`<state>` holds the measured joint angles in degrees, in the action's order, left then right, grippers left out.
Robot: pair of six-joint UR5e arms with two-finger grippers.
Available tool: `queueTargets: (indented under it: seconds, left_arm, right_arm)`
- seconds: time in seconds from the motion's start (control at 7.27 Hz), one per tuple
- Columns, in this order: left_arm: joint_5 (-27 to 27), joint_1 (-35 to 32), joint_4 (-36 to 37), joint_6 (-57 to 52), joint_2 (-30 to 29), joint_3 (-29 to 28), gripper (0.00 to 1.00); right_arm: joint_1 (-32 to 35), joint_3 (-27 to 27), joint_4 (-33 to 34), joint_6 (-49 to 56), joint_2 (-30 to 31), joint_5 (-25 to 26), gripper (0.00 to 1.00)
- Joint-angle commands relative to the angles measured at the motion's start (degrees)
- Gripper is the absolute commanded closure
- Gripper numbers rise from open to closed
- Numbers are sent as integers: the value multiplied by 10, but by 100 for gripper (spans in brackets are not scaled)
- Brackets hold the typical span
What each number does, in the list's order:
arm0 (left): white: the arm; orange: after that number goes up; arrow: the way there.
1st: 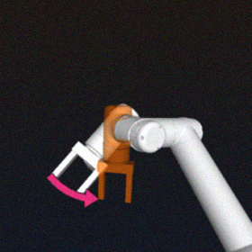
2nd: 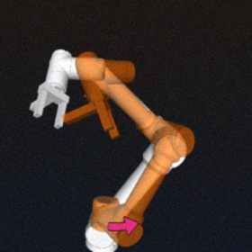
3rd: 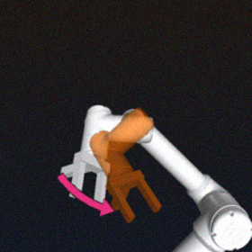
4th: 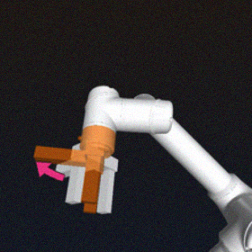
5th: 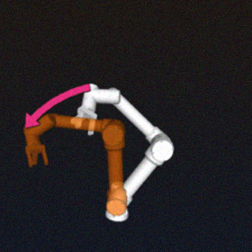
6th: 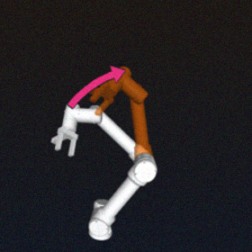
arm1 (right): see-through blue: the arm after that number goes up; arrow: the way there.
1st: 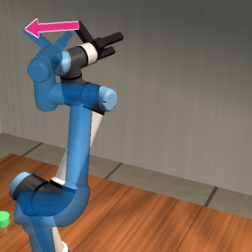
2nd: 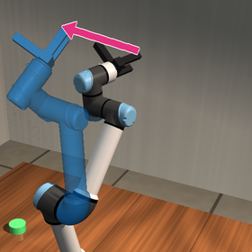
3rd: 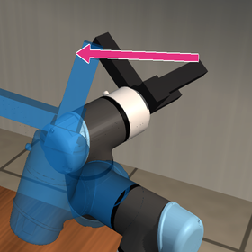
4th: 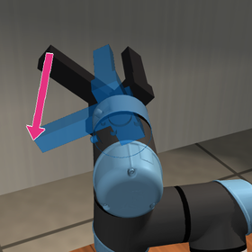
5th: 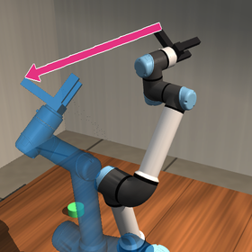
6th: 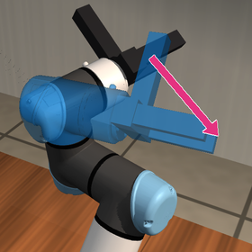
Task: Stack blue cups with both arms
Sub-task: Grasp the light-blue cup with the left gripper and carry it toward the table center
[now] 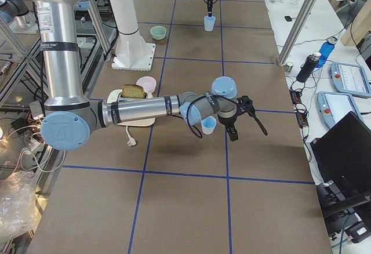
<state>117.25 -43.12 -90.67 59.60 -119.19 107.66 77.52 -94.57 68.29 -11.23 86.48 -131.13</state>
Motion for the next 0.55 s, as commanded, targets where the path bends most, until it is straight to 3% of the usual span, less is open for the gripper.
queueTargets:
  seconds: [0.0, 0.28, 0.41]
  left_arm:
    - [-72, 99, 59, 101, -123, -53, 100]
    - [-112, 145, 45, 130, -193, -140, 100]
    - [-116, 154, 29, 129, -195, -161, 100]
  right_arm:
    - [0, 2, 0, 1, -1, 1, 0]
    - [0, 2, 0, 1, 0, 0, 0]
    - [0, 2, 0, 1, 0, 0, 0]
